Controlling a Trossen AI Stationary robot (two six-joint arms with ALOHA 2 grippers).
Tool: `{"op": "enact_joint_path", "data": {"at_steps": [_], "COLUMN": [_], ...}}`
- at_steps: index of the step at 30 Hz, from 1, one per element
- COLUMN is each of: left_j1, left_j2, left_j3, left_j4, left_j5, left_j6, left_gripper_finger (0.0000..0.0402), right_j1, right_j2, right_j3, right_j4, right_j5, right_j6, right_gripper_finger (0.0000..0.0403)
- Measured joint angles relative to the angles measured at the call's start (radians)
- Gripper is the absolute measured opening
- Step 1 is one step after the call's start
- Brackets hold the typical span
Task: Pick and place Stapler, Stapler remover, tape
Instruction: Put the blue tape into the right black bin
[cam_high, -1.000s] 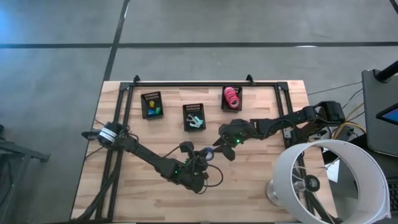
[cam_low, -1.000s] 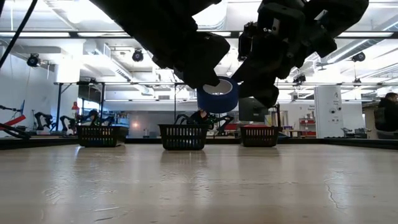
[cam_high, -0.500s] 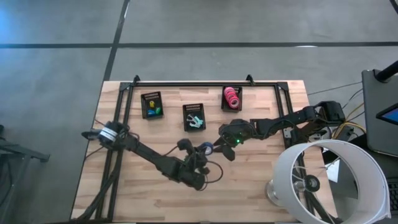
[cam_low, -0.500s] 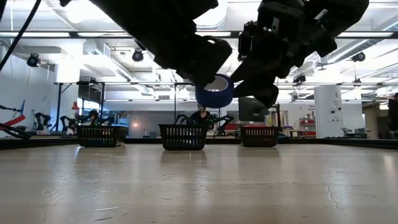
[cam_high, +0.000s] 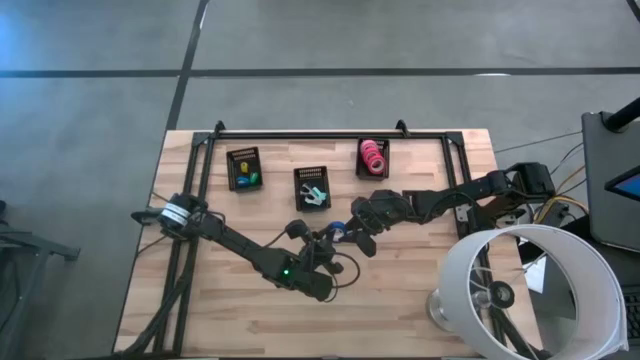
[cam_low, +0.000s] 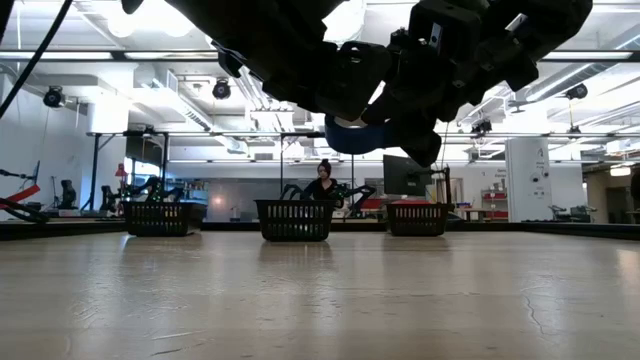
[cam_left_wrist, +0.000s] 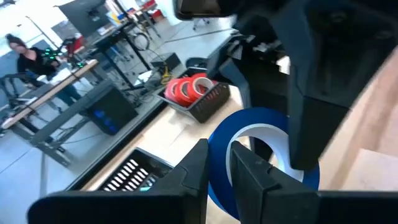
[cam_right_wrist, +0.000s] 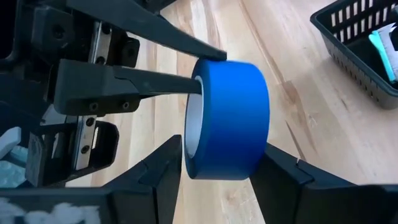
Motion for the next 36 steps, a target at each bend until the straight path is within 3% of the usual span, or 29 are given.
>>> {"op": "enact_joint_path", "data": {"at_steps": [14,26,36], "left_j1": [0.003,0.005,0.000], "left_j2": [0.000,0.000,0.000], "left_j3": [-0.001,-0.001,-0.001], "left_j4": [-0.001,0.004,0.003], "left_j5": [0.006,0.060,0.063], "left_j6": [0.000,-0.016,-0.018], "left_gripper_finger": [0.0061,0.0110,0.0128], "right_j1": [0.000,-0.005,-0.032], "right_j2": [0.000,-0.002,-0.088], "right_j3": [-0.002,-0.002,-0.002], "right_j4": [-0.005,-0.024,-0.150], "right_j5": [0.021,0.020,0.021], "right_j6": [0.001,-0.015,-0.049], "right_gripper_finger": [0.0108,0.0111,0.0112]}}
